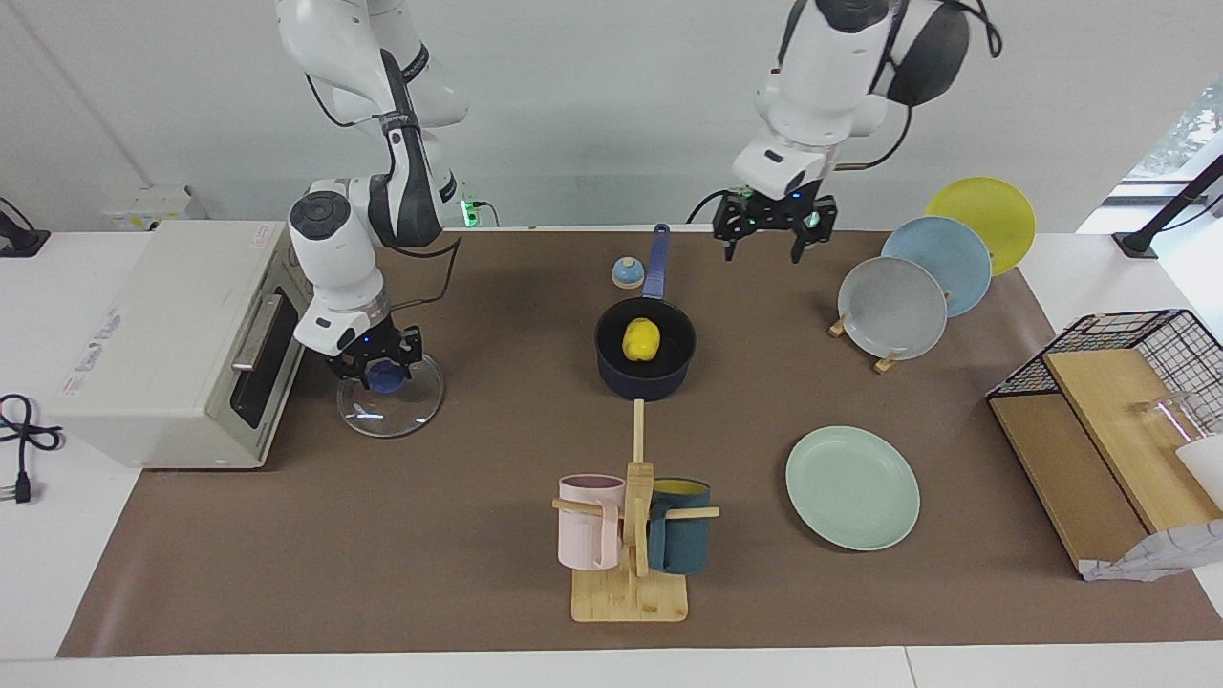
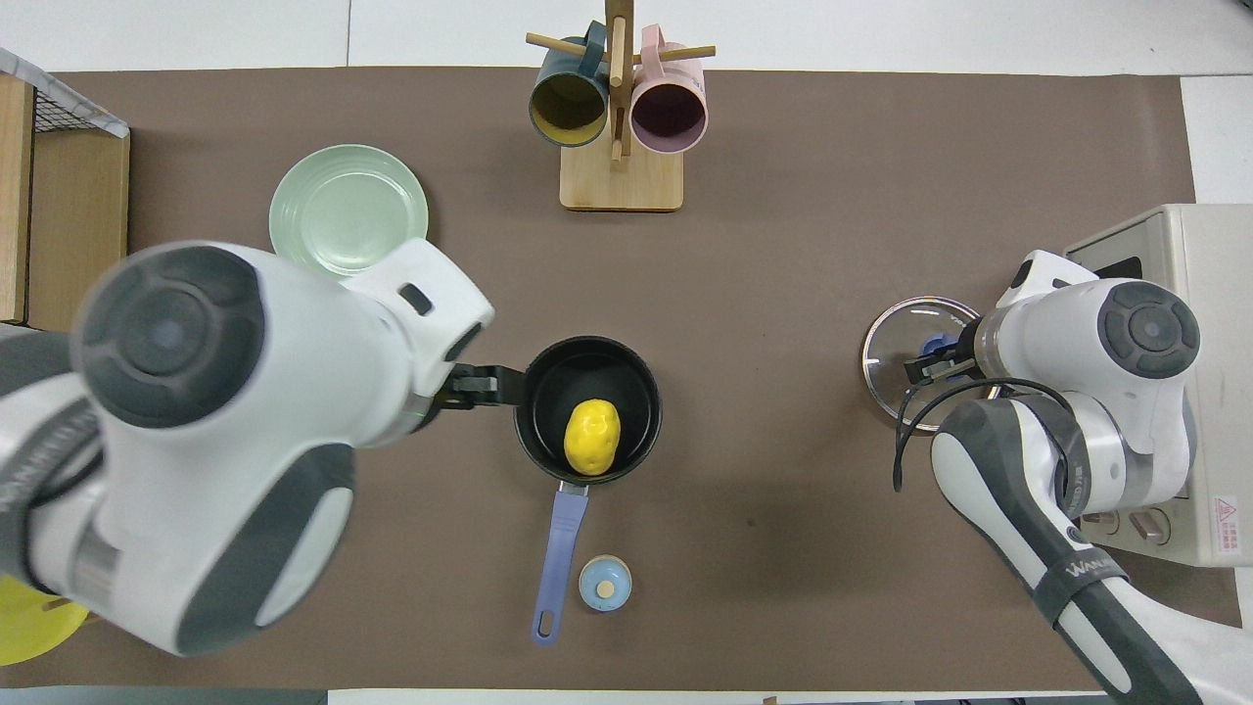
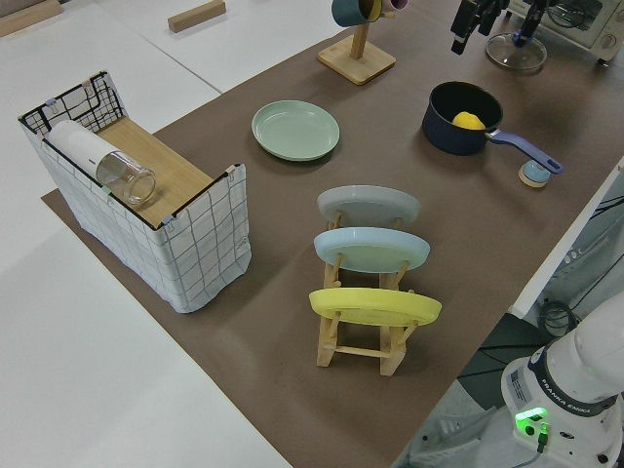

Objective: Transfer potato from pot to plate
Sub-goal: 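Set the lid down while the left gripper reaches into the saucepan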

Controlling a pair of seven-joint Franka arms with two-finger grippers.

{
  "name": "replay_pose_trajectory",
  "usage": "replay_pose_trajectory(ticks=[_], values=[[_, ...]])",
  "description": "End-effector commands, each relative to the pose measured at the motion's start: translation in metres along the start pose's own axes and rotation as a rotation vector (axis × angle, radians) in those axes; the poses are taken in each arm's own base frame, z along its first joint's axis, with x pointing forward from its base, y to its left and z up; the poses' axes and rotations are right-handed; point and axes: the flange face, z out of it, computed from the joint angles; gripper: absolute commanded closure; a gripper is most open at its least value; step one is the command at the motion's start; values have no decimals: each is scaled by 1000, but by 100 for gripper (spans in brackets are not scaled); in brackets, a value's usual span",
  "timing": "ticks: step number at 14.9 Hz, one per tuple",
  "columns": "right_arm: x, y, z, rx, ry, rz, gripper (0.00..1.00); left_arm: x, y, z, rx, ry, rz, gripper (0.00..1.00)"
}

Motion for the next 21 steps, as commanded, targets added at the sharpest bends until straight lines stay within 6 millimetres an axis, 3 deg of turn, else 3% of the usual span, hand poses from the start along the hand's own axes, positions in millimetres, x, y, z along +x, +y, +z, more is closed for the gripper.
replay_pose_trajectory(ticks=[1,3,6,8,10,13,16,21], values=[[21,5,-55,24,-31,41,0,-22,16,47,-35,-6,-50,0],[34,8,-96,28,-68,85,0,-28,46,86,-42,-20,-83,0],[44,13,-156,27,-76,129,0,-29,64,113,-54,-13,-162,0],[43,17,-189,26,-84,139,0,-37,67,123,-45,-25,-164,0],[39,22,-208,30,-101,152,0,-40,64,140,-43,-26,-168,0],[26,33,-252,30,-118,207,0,-39,74,171,-69,2,-181,0],[6,28,-263,32,-174,267,0,-38,75,184,-62,-7,-178,0],[5,41,-263,25,-143,304,0,-36,76,208,-45,-29,-184,0]])
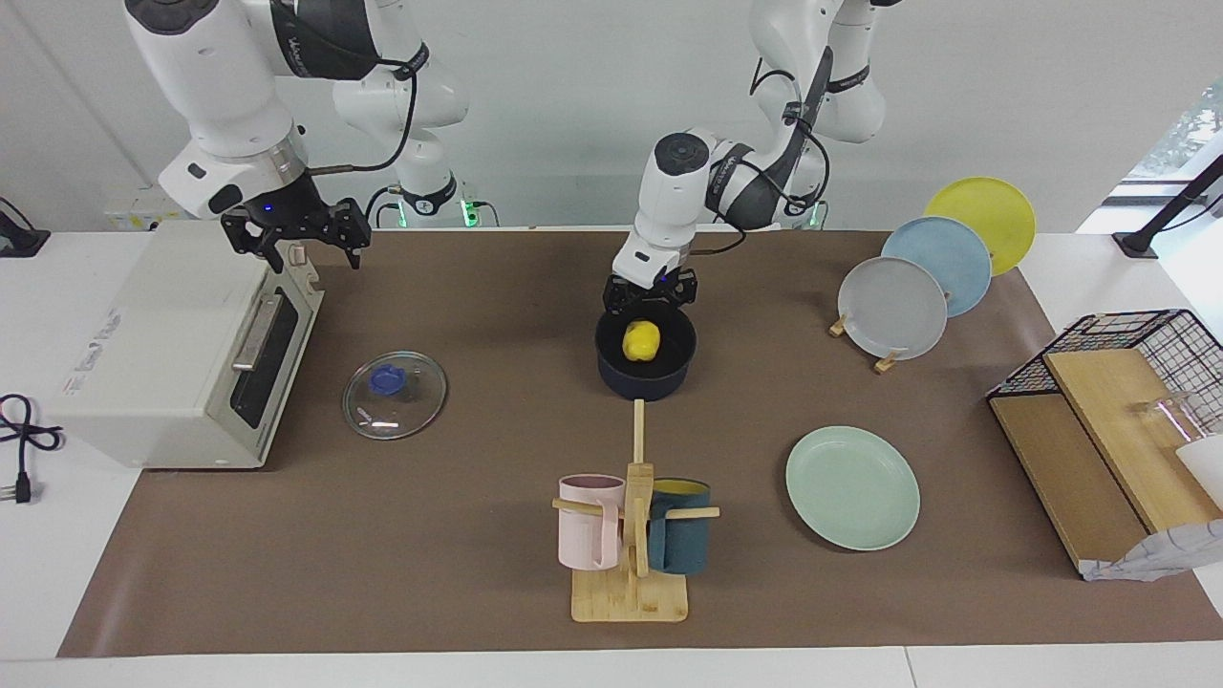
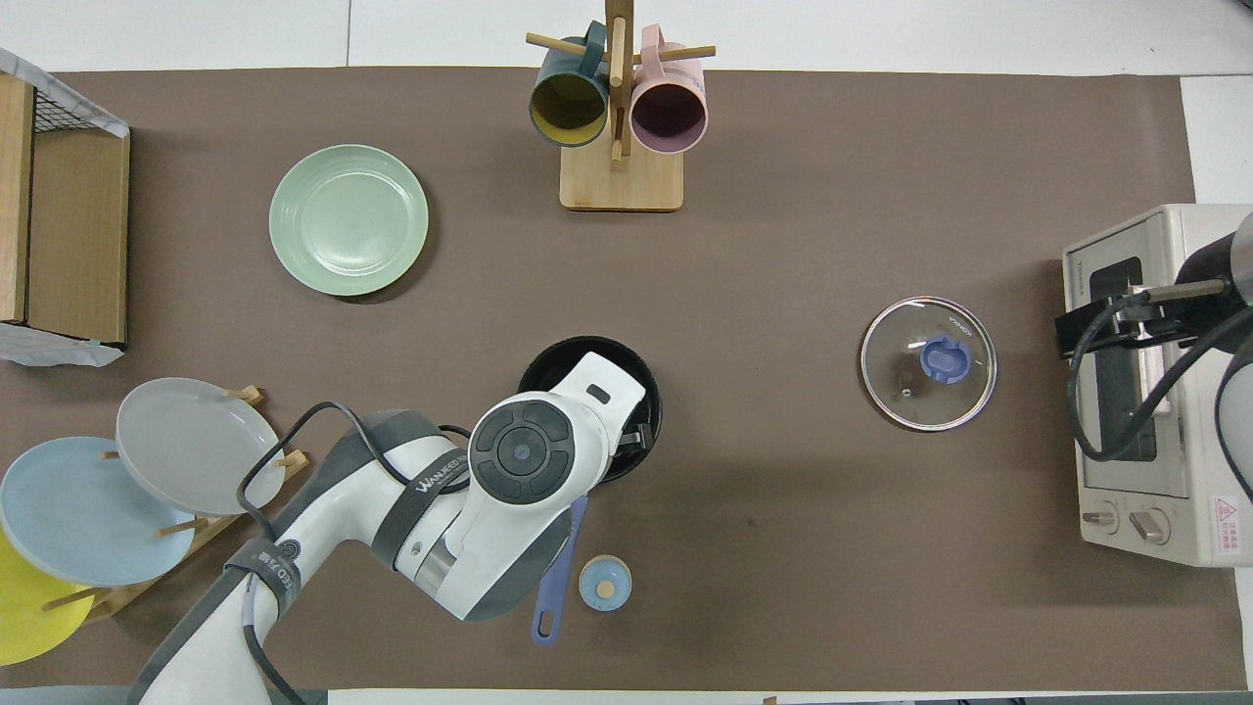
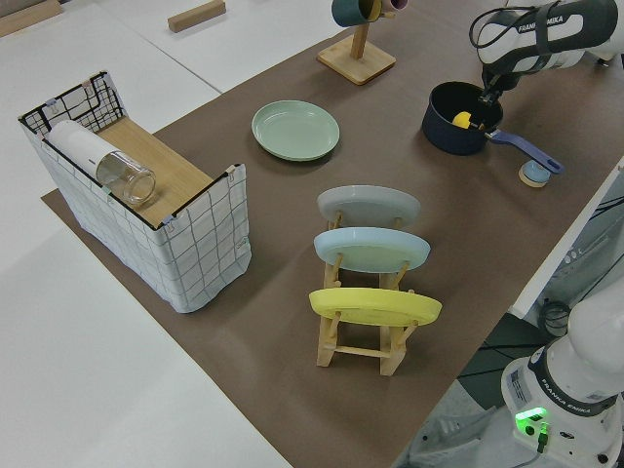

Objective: Transfer potato from pot to plate
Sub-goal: 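Grasp the yellow potato inside the saucepan with the left gripper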

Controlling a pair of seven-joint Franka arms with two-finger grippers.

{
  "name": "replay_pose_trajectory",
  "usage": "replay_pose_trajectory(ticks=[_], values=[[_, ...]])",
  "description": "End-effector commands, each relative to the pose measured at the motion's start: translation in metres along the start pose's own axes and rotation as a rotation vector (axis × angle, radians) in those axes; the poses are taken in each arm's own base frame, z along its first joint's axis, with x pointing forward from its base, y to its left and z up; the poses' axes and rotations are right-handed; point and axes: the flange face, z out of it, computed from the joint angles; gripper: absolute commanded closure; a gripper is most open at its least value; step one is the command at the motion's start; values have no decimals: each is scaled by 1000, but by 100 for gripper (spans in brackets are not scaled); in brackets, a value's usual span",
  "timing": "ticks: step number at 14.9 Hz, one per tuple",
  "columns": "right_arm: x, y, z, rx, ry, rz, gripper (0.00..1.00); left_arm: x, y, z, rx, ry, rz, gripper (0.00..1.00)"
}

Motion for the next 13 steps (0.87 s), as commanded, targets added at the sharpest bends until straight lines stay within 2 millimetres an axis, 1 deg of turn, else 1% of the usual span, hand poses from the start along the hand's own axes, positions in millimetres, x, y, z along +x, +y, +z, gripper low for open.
replay_pose_trajectory(ticks=[1,2,4,7,10,11,12,13], values=[[1,14,1,19,16,42,0,2,2,14,-20,7,-23,0],[1,13,2,19,13,45,0,2,2,21,-15,2,-24,0],[1,13,2,19,13,43,0,4,3,28,-10,-2,-33,0],[-1,11,4,19,-16,40,0,4,3,28,-12,-2,-34,0],[-1,15,4,18,-18,46,0,5,2,31,-7,-5,-35,0],[0,14,3,16,-18,45,0,4,4,32,-6,-7,-32,8],[0,15,3,16,-18,47,0,4,4,31,-5,-8,-32,28],[0,16,3,18,-20,47,0,4,3,31,-3,-10,-30,53]])
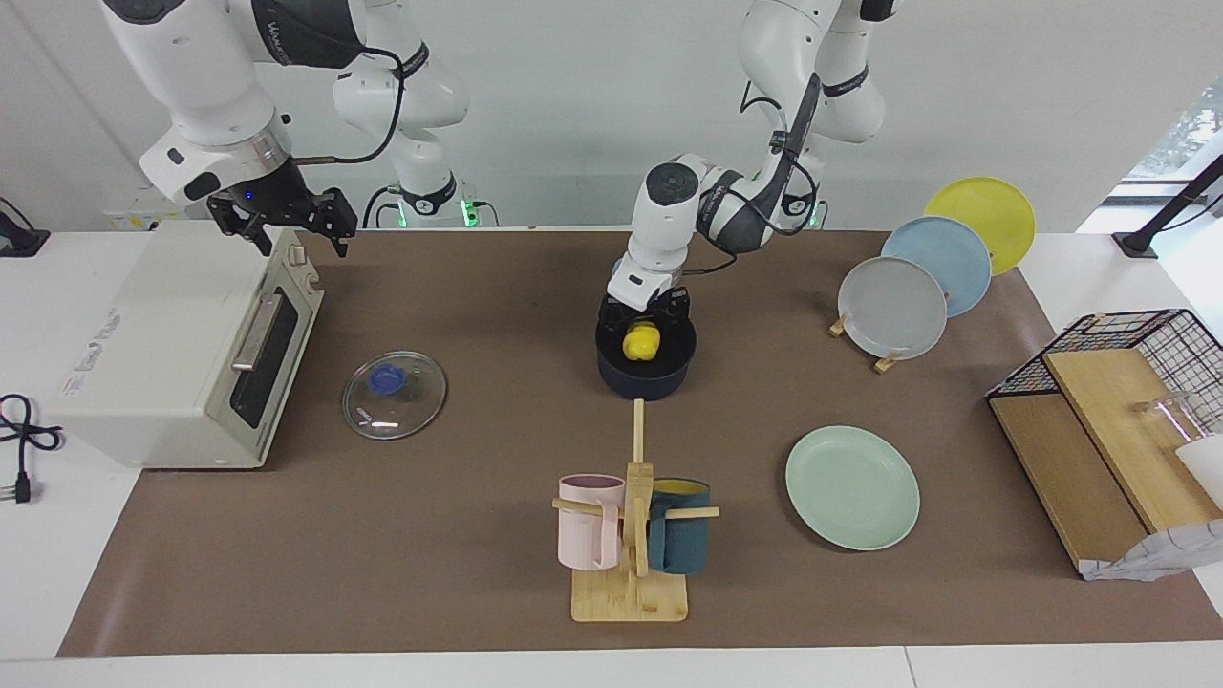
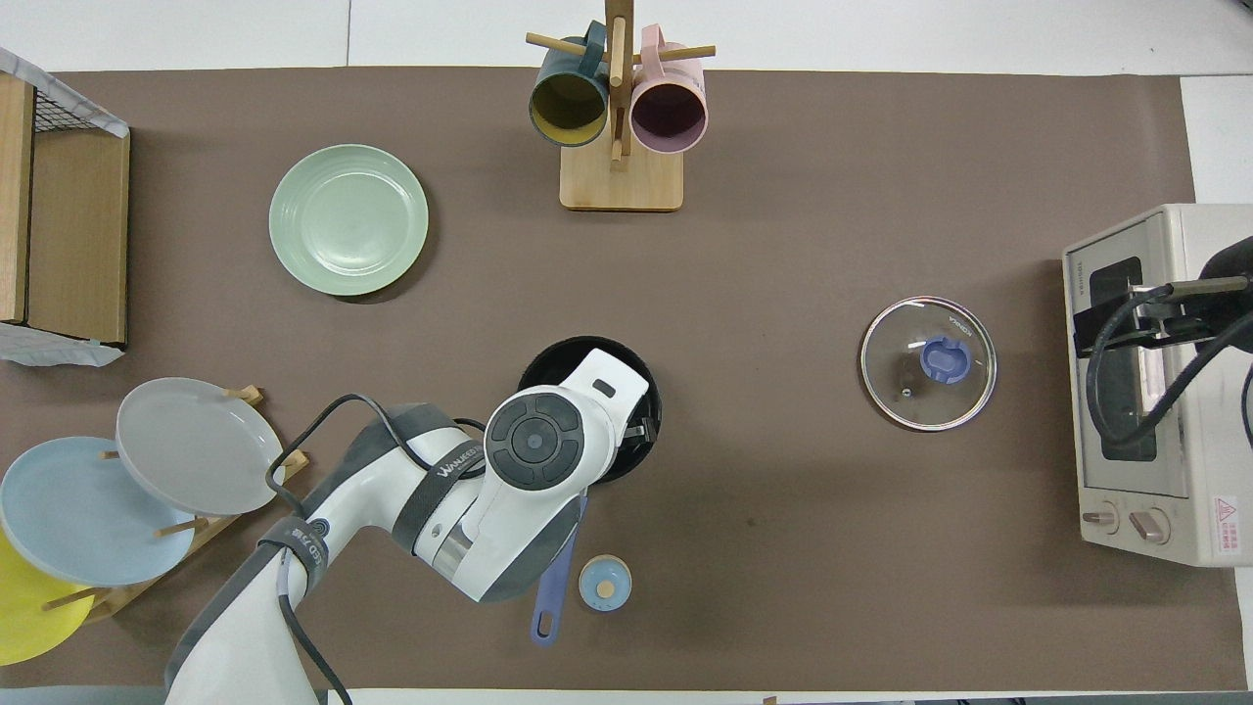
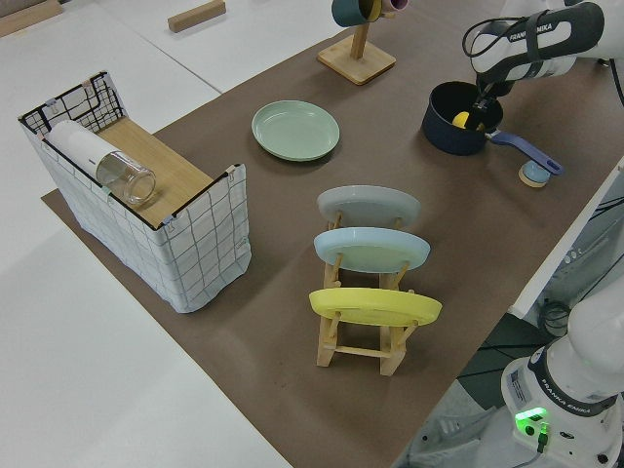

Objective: Transfer potato from pot to plate
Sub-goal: 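Grasp the yellow potato inside the saucepan with the left gripper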

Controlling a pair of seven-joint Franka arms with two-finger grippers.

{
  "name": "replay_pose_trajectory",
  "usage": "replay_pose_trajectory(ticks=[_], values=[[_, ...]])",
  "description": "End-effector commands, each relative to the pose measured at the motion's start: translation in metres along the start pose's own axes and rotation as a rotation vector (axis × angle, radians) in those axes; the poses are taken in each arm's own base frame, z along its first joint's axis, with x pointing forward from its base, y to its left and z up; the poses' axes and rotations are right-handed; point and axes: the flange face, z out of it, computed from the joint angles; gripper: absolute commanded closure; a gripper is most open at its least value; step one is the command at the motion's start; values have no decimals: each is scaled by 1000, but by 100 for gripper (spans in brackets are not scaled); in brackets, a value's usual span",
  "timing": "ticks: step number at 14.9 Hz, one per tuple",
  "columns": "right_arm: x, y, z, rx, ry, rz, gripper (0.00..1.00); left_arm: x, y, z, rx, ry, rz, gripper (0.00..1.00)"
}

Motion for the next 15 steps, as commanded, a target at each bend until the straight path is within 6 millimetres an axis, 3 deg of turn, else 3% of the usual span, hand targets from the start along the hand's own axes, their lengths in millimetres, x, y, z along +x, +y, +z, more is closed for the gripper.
replay_pose_trajectory(ticks=[1,3,7,10,12,15], values=[[1,3,0,14,-7,22,0,-1,-1,13,10,-18,-11,72],[1,6,2,2,-18,25,0,0,0,11,17,-25,-13,100],[1,5,0,18,-15,25,0,6,5,-8,30,-42,-20,100],[1,9,1,20,-14,33,0,15,8,-35,34,-69,-38,100],[0,11,0,19,-11,38,0,30,8,-62,28,-92,-65,100],[0,12,-1,20,-10,42,0,74,-19,-125,23,-128,-119,100]])
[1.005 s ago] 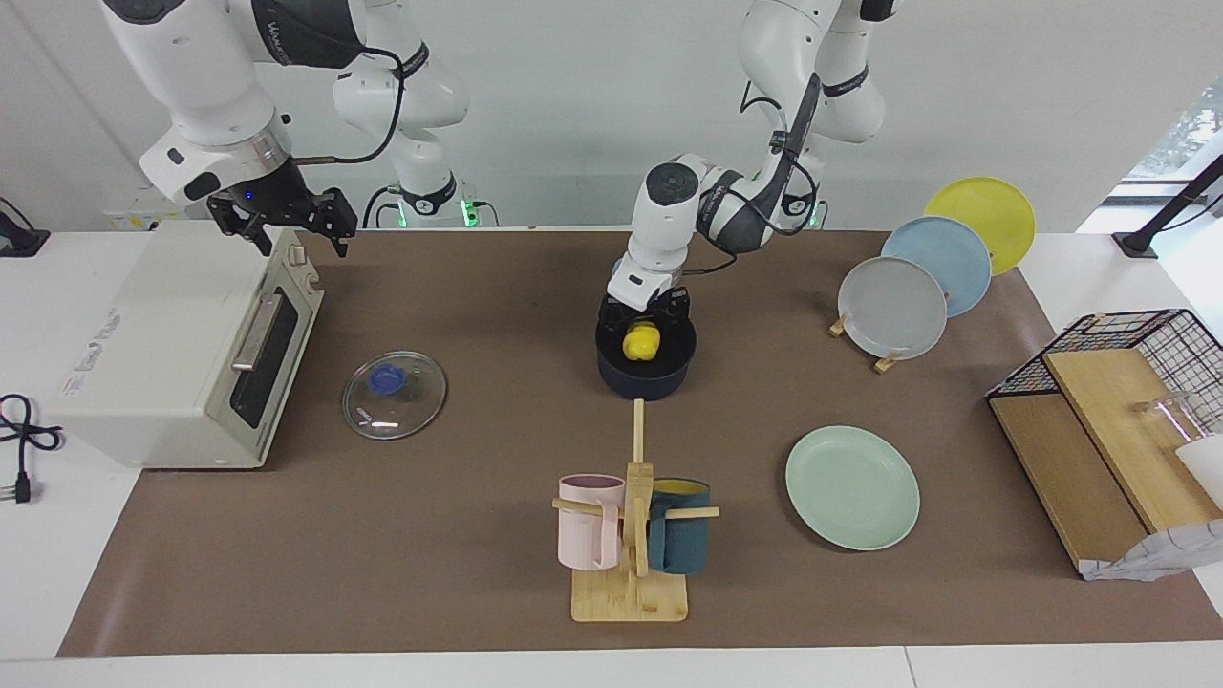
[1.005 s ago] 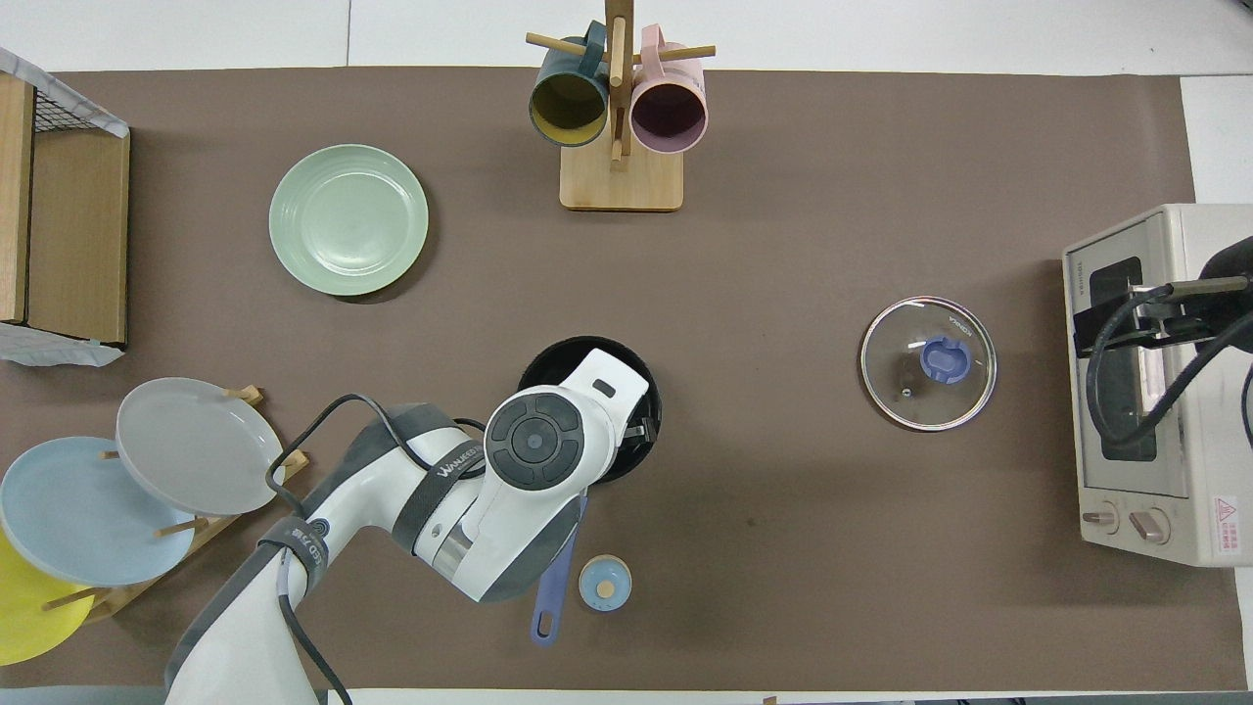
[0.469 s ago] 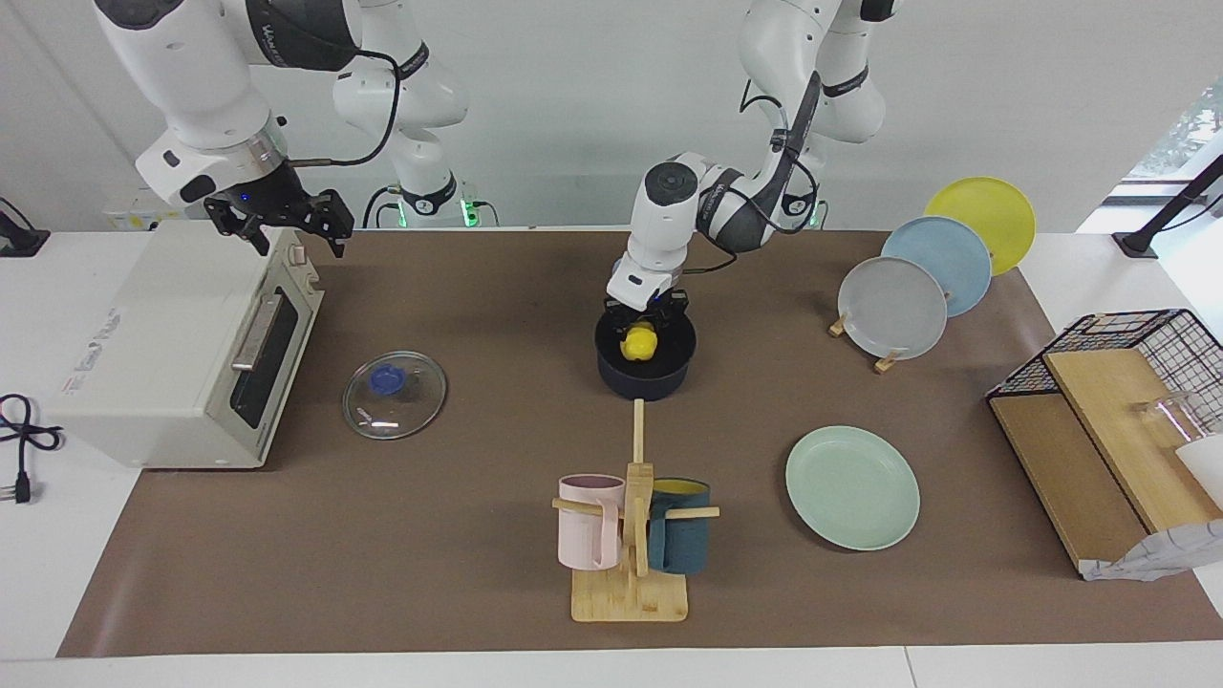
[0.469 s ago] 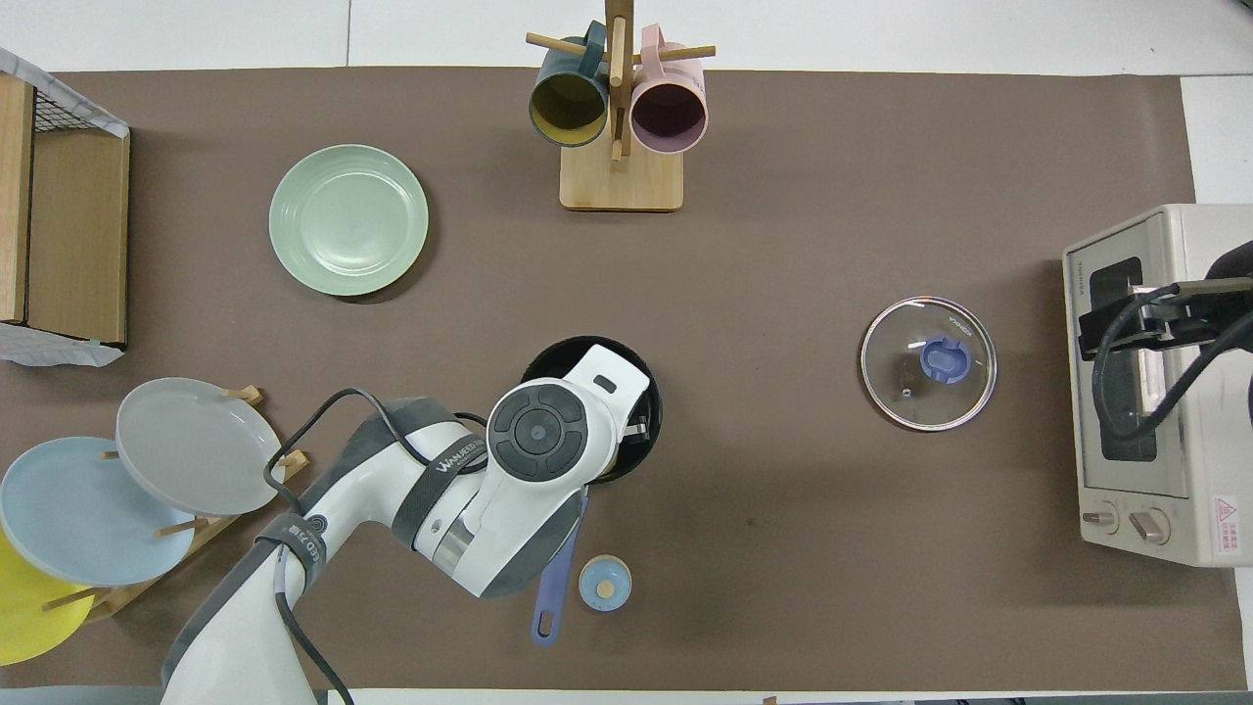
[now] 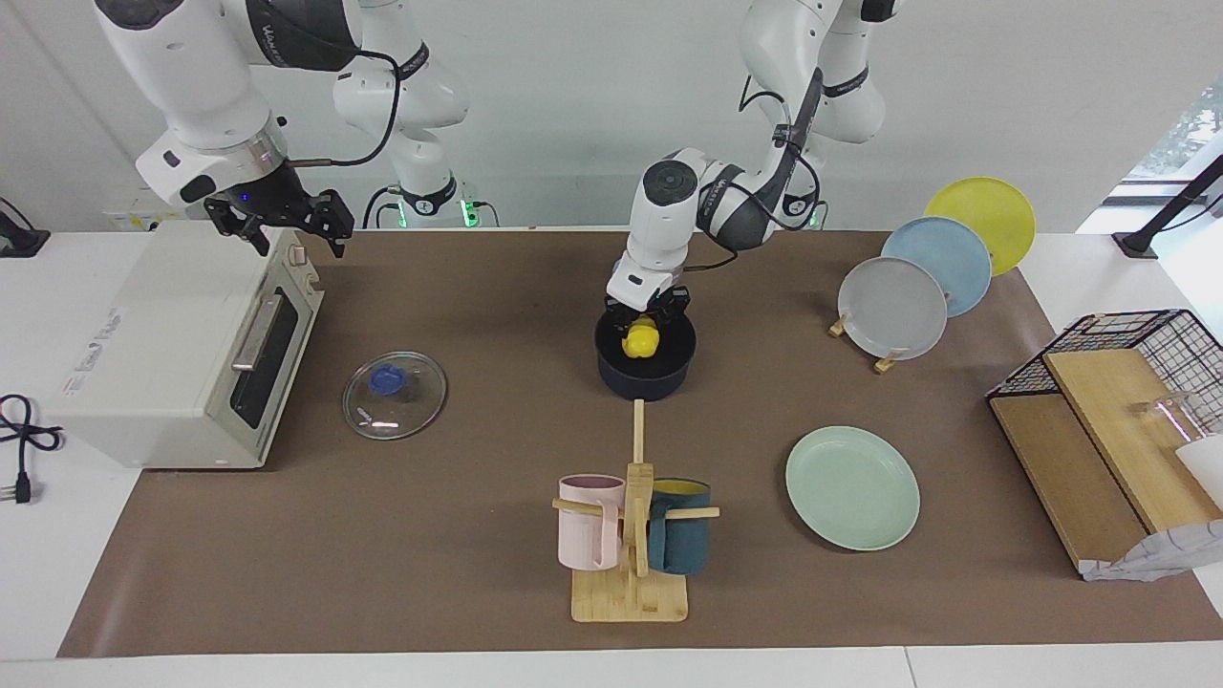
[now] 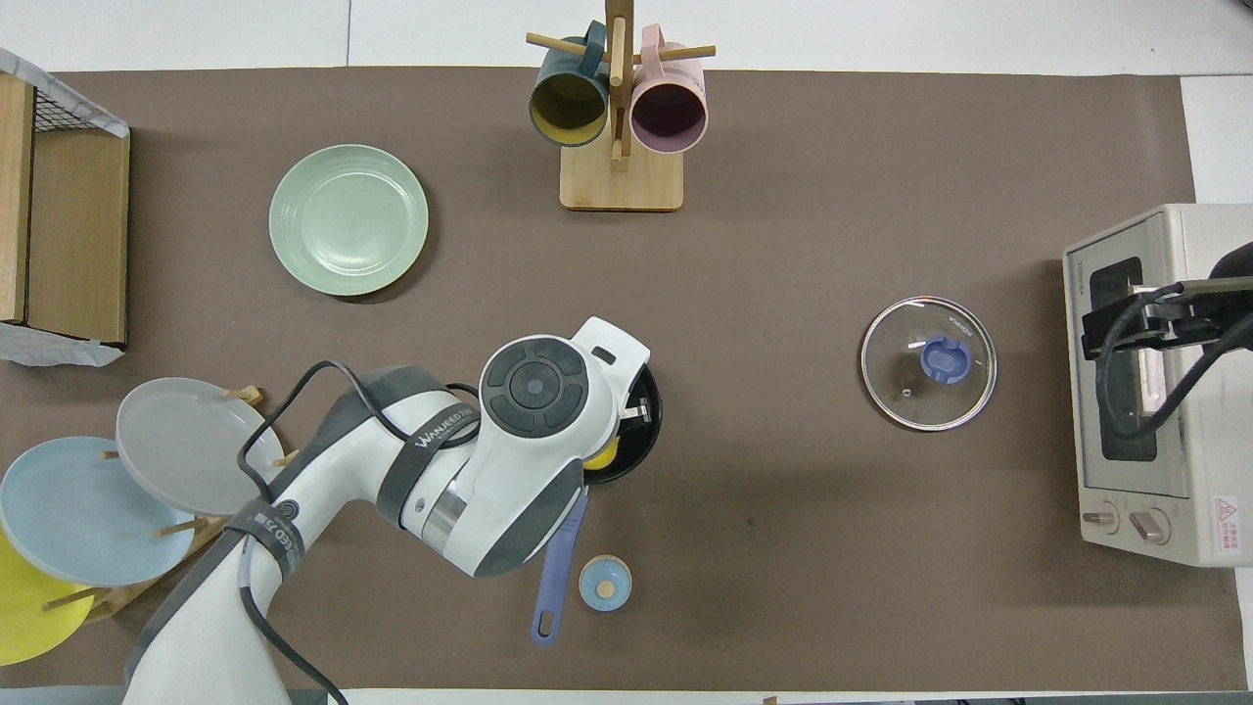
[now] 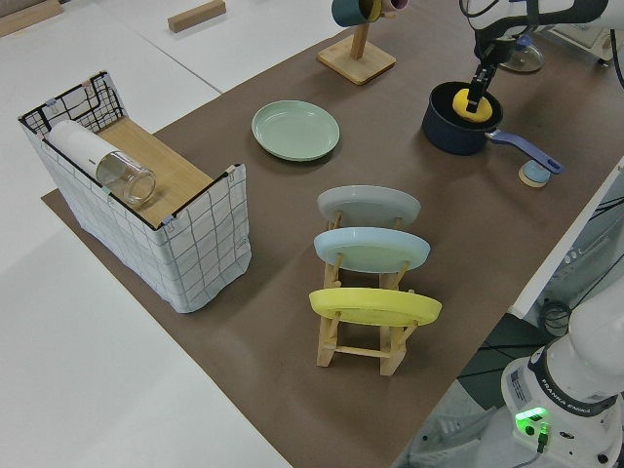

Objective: Transfer potato from pot to plate
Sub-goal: 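Carry the potato to the green plate and release it with the left gripper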

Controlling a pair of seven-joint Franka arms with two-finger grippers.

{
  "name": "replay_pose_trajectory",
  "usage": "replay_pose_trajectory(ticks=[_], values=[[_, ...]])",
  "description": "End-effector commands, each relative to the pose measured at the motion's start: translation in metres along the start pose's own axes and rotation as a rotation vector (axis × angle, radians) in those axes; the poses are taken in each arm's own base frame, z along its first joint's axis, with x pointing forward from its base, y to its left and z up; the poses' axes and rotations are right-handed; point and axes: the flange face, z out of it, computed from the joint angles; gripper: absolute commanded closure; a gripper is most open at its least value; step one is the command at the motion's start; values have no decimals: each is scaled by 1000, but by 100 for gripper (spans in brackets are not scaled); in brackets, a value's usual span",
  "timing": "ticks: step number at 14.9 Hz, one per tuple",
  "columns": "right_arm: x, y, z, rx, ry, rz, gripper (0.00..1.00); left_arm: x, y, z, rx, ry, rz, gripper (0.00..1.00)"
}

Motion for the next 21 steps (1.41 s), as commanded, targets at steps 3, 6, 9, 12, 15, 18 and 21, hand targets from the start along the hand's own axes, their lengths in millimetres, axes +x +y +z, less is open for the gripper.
replay_pose_trajectory(ticks=[3,6,9,12,15,18,21], values=[[-1,4,-5,21,6,19,0,101,-67,-94,-50,-63,-55,100],[1,15,-4,24,15,47,0,164,-127,-111,-69,-33,-42,100],[1,26,-1,27,18,62,0,229,-196,-78,-62,10,65,100],[3,19,-4,24,35,47,0,272,-228,-21,-27,49,117,100],[2,19,-5,24,37,47,0,277,-231,24,-23,83,117,100],[1,19,-4,24,32,50,0,275,-232,33,-19,69,116,100],[1,20,-4,23,31,50,0,274,-233,39,-16,65,140,78]])
